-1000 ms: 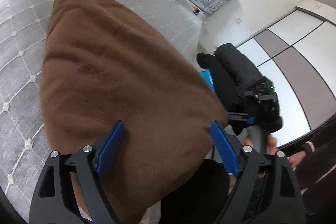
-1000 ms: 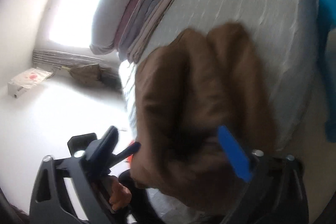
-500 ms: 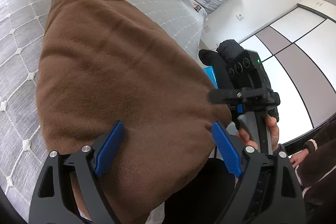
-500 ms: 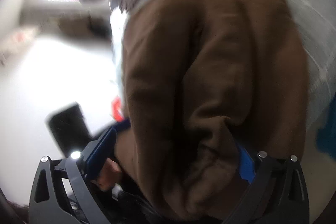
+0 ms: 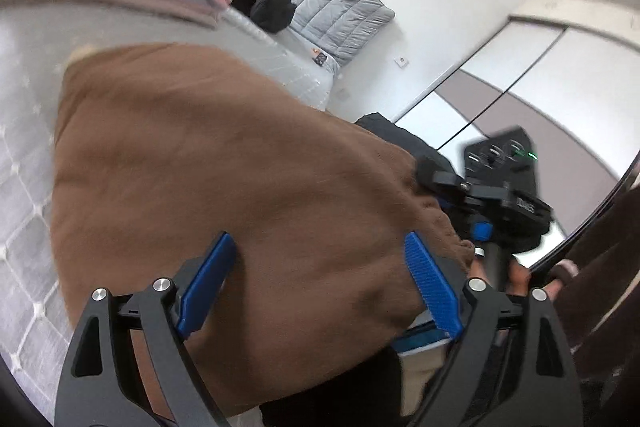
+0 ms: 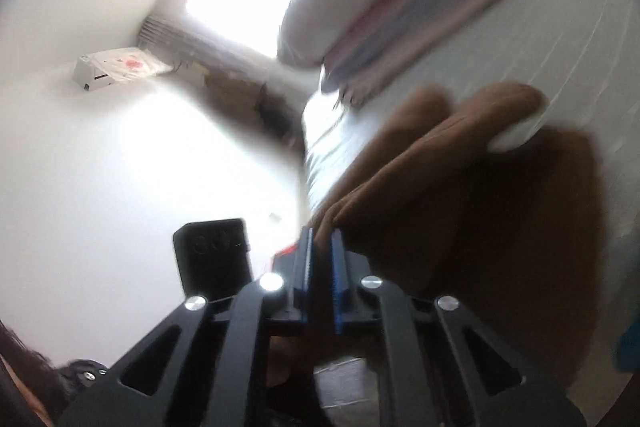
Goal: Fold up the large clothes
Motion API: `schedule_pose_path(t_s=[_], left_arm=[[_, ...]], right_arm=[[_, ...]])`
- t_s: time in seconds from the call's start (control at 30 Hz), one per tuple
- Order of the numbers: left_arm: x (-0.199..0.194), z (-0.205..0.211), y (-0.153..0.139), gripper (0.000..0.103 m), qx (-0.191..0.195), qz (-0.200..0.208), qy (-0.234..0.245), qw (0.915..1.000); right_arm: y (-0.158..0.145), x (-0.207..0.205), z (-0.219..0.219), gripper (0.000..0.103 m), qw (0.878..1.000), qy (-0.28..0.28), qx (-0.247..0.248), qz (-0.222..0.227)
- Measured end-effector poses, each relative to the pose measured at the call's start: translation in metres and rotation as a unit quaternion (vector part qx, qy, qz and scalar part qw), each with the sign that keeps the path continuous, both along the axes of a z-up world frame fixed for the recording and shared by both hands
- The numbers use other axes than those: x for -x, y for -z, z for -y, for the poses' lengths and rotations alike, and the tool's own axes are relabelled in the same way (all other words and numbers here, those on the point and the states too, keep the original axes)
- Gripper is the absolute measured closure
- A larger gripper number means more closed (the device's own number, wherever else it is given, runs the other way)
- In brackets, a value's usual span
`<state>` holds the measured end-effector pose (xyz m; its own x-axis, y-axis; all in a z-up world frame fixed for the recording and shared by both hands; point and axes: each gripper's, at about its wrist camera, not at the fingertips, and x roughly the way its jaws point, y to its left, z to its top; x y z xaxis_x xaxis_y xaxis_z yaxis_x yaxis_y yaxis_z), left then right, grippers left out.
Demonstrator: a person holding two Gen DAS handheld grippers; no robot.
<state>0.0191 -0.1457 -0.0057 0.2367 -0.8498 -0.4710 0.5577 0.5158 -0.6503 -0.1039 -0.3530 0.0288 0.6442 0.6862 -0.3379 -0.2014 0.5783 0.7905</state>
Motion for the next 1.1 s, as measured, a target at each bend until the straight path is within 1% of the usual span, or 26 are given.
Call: schedule_pose_path(t_s=[0.07,0.1,0.13,0.17,0.2,0.23,0.27,0.3,0.33,0.4,0.47,0.5,0.53,0.57,0.63,0.7,0.73,0.77,0.8,0.87,0.9,0.97,1.0,1.03,1.07,1.1], left_arm=[[-0.005,0.013,0.013,0.02,0.002,-0.028,0.033,0.9991],[-0.009,0.022,0.03,0.02,-0.009,-0.051,0.046,0.9976],[-0.01,0.027,0.041,0.02,-0.021,-0.063,0.053,0.9964],[-0.012,0.032,0.056,0.02,-0.032,-0.078,0.063,0.9945],[-0.011,0.033,0.064,0.02,-0.035,-0.085,0.064,0.9937],[-0.009,0.033,0.063,0.02,-0.034,-0.083,0.06,0.9942],[-0.008,0.03,0.057,0.02,-0.023,-0.076,0.057,0.9952],[-0.009,0.026,0.05,0.02,-0.012,-0.078,0.054,0.9954],[-0.008,0.024,0.045,0.02,-0.008,-0.081,0.05,0.9954],[-0.012,0.018,0.028,0.02,-0.008,-0.075,0.035,0.9965],[-0.019,0.015,0.022,0.02,-0.014,-0.081,0.019,0.9965],[-0.021,0.014,0.022,0.02,-0.013,-0.089,0.013,0.9959],[-0.026,0.012,0.024,0.02,-0.007,-0.1,0.006,0.9949],[-0.03,0.009,0.026,0.02,-0.003,-0.107,-0.007,0.9942],[-0.032,0.003,0.033,0.02,0.007,-0.115,-0.023,0.993],[-0.029,-0.006,0.044,0.02,0.031,-0.128,-0.029,0.9908],[-0.027,-0.01,0.05,0.02,0.04,-0.132,-0.029,0.9901],[-0.024,-0.014,0.058,0.02,0.048,-0.131,-0.03,0.9898],[-0.019,-0.016,0.063,0.02,0.056,-0.122,-0.028,0.9906],[-0.012,-0.018,0.065,0.02,0.062,-0.096,-0.027,0.9931],[-0.009,-0.021,0.064,0.02,0.072,-0.087,-0.026,0.9932],[-0.008,-0.028,0.063,0.02,0.093,-0.088,-0.026,0.9914],[-0.008,-0.032,0.062,0.02,0.098,-0.091,-0.028,0.9907],[-0.008,-0.038,0.061,0.02,0.1,-0.091,-0.03,0.9903],[-0.01,-0.043,0.06,0.02,0.101,-0.093,-0.032,0.99],[-0.012,-0.047,0.06,0.02,0.104,-0.095,-0.035,0.9894]], right_arm=[[0.03,0.018,0.033,0.101,0.998,0.034,-0.034,-0.037],[0.053,0.023,0.051,0.101,0.996,0.053,-0.033,-0.07],[0.072,0.022,0.063,0.101,0.992,0.057,-0.047,-0.103],[0.085,0.02,0.07,0.1,0.988,0.057,-0.058,-0.129],[0.098,0.014,0.076,0.099,0.984,0.053,-0.067,-0.157],[0.113,0.002,0.084,0.084,0.979,0.035,-0.078,-0.186],[0.122,-0.003,0.088,0.065,0.976,0.023,-0.092,-0.197],[0.13,-0.012,0.094,0.026,0.972,0.015,-0.107,-0.208],[0.137,-0.023,0.086,0.019,0.97,0.012,-0.113,-0.214],[0.146,-0.039,0.086,0.019,0.965,-0.018,-0.147,-0.217],[0.153,-0.059,0.075,0.019,0.96,-0.043,-0.174,-0.214],[0.155,-0.069,0.07,0.018,0.959,-0.057,-0.18,-0.211],[0.155,-0.077,0.06,0.015,0.959,-0.07,-0.175,-0.212],[0.155,-0.088,0.052,0.015,0.959,-0.085,-0.163,-0.217],[0.149,-0.109,0.039,0.015,0.958,-0.124,-0.131,-0.224],[0.137,-0.129,0.028,0.014,0.956,-0.157,-0.093,-0.231],[0.13,-0.134,0.021,0.012,0.955,-0.168,-0.075,-0.234],[0.118,-0.142,0.01,0.01,0.953,-0.184,-0.037,-0.238],[0.113,-0.144,0.004,0.007,0.951,-0.195,-0.015,-0.241],[0.095,-0.15,-0.029,0.006,0.94,-0.22,0.066,-0.254],[0.093,-0.153,-0.041,0.006,0.933,-0.225,0.105,-0.261],[0.094,-0.16,-0.055,0.006,0.921,-0.225,0.159,-0.276],[0.094,-0.161,-0.058,0.009,0.921,-0.211,0.181,-0.274],[0.093,-0.159,-0.056,0.035,0.925,-0.194,0.192,-0.266],[0.092,-0.157,-0.055,0.057,0.927,-0.176,0.194,-0.267],[0.088,-0.156,-0.056,0.068,0.932,-0.165,0.181,-0.267]])
